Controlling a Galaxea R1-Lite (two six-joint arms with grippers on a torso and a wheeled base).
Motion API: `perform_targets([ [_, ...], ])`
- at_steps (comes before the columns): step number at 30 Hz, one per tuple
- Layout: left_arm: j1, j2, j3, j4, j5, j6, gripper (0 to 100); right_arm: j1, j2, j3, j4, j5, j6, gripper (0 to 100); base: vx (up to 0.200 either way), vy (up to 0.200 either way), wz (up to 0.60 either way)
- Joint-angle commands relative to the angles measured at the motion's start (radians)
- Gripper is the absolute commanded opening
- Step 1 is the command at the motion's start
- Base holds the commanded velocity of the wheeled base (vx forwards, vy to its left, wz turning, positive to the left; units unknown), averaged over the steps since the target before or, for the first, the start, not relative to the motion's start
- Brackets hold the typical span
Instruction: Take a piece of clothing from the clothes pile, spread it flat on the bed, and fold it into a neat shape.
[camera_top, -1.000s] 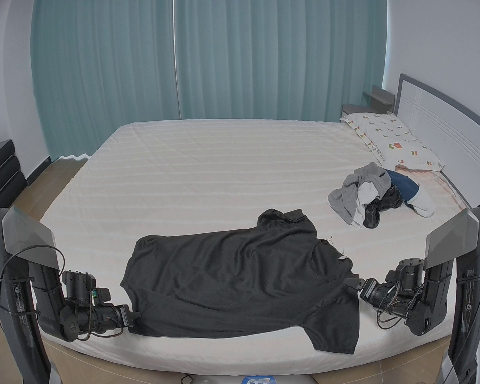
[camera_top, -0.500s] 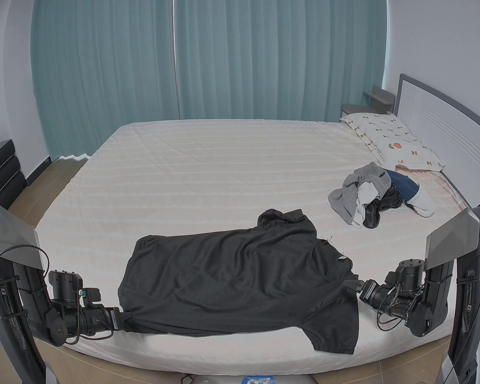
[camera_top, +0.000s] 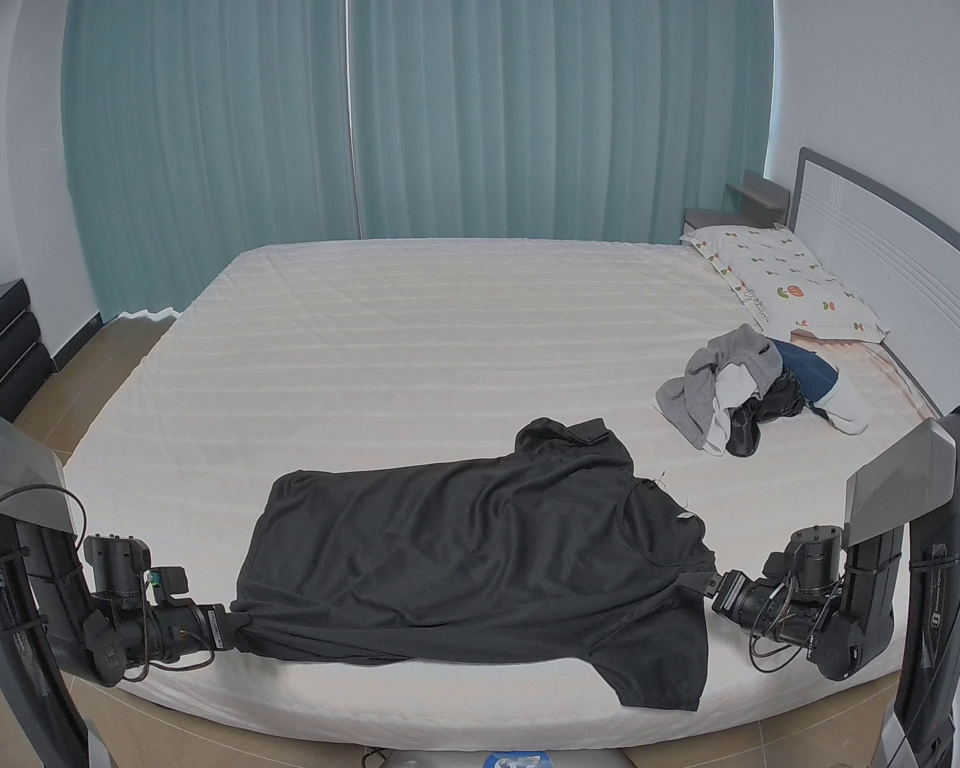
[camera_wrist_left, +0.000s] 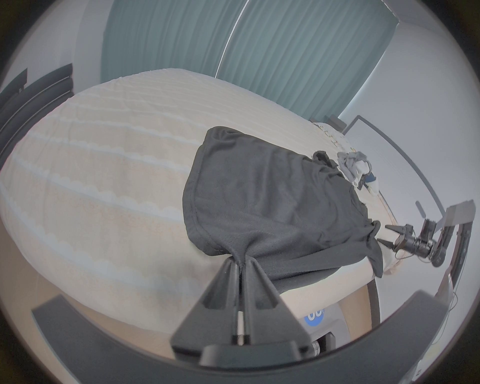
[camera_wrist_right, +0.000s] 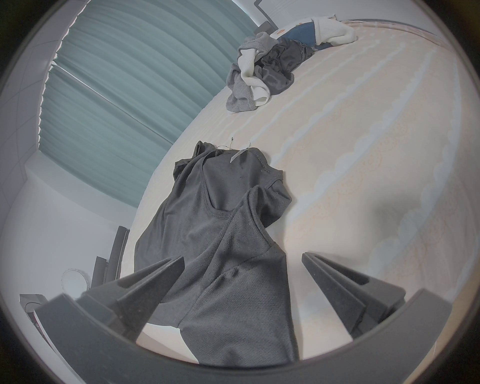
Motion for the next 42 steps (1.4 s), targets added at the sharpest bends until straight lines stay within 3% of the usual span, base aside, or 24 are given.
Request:
perform_targets([
  [1,0.003,0.011,-0.018,-0.002,-0.002,-0.018,100,0.009,0.008,-0.008,-0.007,0.002,0.006,100,0.000,0.000,0.00],
  [7,0.003,0.042,-0.038,-0.002,-0.052,-0.049,100,0.036,0.034,-0.044,-0.007,0.011,0.006,100,0.000,0.000,0.00],
  [9,0.005,0.045,-0.055,-0.002,-0.082,-0.109,100,0.044,0.048,-0.054,-0.007,0.008,0.000,100,0.000,0.000,0.00],
  [16,0.003,0.073,-0.087,-0.003,-0.090,-0.172,100,0.044,0.069,-0.085,0.002,0.006,-0.003,100,0.000,0.000,0.00],
  [17,0.005,0.074,-0.087,-0.003,-0.090,-0.172,100,0.044,0.069,-0.087,0.004,0.006,-0.003,0,0.000,0.000,0.00],
  [34,0.003,0.128,-0.135,-0.017,-0.073,-0.221,100,-0.059,0.075,-0.199,-0.002,-0.018,0.006,0,0.000,0.000,0.00],
  [42,-0.025,0.177,-0.162,-0.017,-0.012,-0.224,100,-0.109,0.092,-0.246,-0.002,-0.032,0.007,0,0.000,0.000,0.00],
])
